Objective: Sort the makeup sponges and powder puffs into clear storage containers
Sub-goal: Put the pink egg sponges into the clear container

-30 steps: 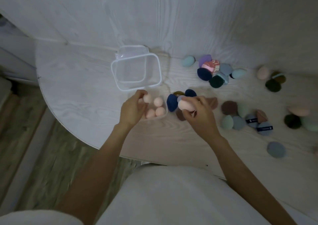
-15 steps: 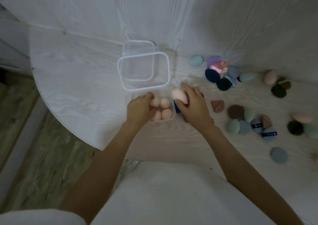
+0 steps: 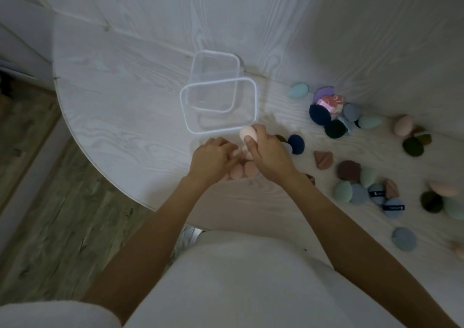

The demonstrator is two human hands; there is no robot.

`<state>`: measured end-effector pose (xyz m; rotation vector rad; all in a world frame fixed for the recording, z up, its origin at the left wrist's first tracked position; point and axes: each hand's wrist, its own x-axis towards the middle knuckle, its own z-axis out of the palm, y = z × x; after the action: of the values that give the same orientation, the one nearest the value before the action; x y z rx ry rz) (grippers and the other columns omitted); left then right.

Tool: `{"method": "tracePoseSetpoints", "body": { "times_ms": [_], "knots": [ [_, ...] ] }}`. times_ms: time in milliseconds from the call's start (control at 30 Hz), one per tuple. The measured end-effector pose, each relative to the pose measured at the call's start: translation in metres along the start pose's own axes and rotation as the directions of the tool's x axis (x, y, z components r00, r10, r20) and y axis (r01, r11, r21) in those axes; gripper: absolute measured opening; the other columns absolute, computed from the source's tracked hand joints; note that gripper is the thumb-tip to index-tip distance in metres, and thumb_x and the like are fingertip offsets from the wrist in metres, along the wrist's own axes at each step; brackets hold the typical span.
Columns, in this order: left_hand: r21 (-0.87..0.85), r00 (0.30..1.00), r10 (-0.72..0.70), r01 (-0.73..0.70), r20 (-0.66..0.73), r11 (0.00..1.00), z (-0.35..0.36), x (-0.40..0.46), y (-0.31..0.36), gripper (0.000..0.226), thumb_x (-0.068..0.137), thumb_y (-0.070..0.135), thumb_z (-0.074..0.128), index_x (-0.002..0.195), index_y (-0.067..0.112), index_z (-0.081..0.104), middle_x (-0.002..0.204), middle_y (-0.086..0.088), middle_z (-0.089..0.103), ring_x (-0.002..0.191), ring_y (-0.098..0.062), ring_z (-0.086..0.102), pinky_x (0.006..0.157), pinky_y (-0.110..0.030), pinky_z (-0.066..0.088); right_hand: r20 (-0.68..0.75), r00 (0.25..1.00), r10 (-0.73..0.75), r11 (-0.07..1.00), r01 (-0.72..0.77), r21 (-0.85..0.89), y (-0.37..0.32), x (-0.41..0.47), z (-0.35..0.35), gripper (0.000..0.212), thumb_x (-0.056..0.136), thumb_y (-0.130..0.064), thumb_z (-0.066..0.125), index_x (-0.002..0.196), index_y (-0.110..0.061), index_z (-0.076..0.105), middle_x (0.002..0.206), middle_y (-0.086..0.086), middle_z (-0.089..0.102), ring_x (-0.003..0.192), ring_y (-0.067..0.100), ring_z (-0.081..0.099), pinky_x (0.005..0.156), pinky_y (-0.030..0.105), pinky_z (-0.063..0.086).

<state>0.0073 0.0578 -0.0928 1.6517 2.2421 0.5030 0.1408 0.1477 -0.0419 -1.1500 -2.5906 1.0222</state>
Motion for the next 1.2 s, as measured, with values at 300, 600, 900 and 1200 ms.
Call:
{"method": "tracePoseSetpoints", "body": {
  "times_ms": [300,600,900,1200],
  "knots": [
    [0.084,0.995,0.010,-0.018,0.097,0.996,0.006,-0.029,0.019,0.090,0.059,0.062,0.072,0.136,0.025,0.043,0.123,-0.004,0.053,0.107,-0.027,0.053,0.087,-0.043,0.039,0.022,0.996,-0.090,0.987,0.092,-0.133,0.013,0.006,0.002,0.029,0.087,-0.016,0.059,0.112,-0.007,0.047,0.100,0.012,0.062,0.079,0.025,0.060,0.060,0.032,0.045],
    [0.114,0.985,0.025,-0.045,0.169,0.992,0.006,-0.027,0.015,0.073,0.068,0.058,0.067,0.134,0.034,0.046,0.124,0.001,0.052,0.112,-0.024,0.048,0.094,-0.044,0.034,0.238,0.957,-0.164,0.767,0.276,-0.579,0.009,0.007,0.002,0.022,0.080,-0.009,0.064,0.101,-0.012,0.063,0.104,0.006,0.057,0.060,0.020,0.057,0.051,0.025,0.036],
    [0.157,0.964,0.016,-0.060,0.265,0.986,0.002,-0.024,0.014,0.074,0.072,0.063,0.061,0.137,0.038,0.039,0.127,0.004,0.049,0.117,-0.022,0.044,0.098,-0.044,0.031,0.378,0.906,-0.191,0.482,0.422,-0.768,0.015,0.035,0.013,0.037,0.042,-0.023,0.081,0.035,-0.026,0.044,0.043,-0.007,0.002,0.051,0.008,0.046,0.065,0.022,0.023],
    [0.100,0.972,0.100,-0.123,0.214,0.987,0.000,-0.023,0.006,0.073,0.067,0.056,0.070,0.133,0.033,0.048,0.128,0.003,0.054,0.117,-0.024,0.048,0.097,-0.044,0.033,0.333,0.911,-0.243,0.516,0.413,-0.750,0.005,0.017,-0.009,0.016,0.080,-0.004,0.052,0.086,-0.013,0.062,0.077,0.000,0.063,0.085,0.021,0.051,0.079,0.030,0.033]
  ]
}}
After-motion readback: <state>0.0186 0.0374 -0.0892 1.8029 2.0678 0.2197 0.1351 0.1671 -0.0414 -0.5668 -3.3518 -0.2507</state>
